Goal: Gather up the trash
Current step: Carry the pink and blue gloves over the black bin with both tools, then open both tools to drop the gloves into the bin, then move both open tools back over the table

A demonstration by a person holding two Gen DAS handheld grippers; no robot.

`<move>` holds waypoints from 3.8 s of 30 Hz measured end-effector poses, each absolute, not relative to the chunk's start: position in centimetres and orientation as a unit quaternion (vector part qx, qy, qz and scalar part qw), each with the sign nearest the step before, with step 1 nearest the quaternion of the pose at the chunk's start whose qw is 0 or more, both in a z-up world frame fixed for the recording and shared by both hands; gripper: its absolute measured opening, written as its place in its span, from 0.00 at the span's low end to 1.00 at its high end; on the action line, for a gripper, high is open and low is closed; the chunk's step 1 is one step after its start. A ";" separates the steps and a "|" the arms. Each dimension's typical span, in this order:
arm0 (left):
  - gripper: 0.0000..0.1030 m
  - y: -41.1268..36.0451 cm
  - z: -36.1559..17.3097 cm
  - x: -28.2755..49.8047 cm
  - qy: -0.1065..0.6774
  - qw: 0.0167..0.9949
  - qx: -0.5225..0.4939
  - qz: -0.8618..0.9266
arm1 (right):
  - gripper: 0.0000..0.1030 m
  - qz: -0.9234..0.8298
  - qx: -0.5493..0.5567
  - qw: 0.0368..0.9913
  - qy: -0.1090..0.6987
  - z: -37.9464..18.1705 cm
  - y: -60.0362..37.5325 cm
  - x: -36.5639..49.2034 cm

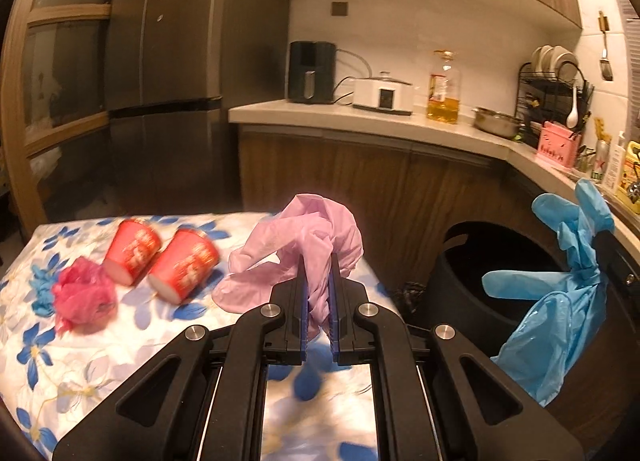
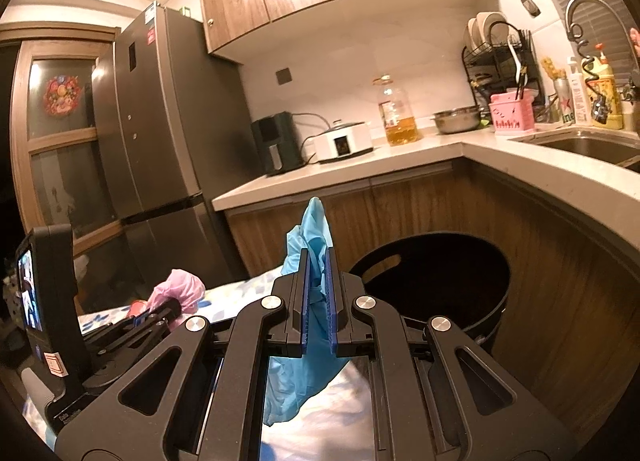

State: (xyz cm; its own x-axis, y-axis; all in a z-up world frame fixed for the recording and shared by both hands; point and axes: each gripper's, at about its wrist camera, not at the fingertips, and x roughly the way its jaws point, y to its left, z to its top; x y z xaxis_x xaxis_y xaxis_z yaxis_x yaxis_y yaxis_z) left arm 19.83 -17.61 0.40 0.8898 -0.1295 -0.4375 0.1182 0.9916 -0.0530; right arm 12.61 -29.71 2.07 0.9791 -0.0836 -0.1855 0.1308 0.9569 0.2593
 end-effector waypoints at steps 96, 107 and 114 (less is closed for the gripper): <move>0.85 -19.9 -1.3 21.5 0.209 0.975 -0.021 -0.066 | 0.80 -0.155 0.140 0.972 0.111 -0.3 -37.4 15.1; 0.85 -11.5 -1.9 19.0 0.204 0.978 -0.032 0.007 | 0.79 -0.114 0.140 0.977 0.118 -1.0 -30.2 14.7; 0.85 -5.8 -2.7 18.0 0.212 0.975 -0.044 0.050 | 0.79 -0.078 0.128 0.980 0.129 -1.6 -24.8 15.5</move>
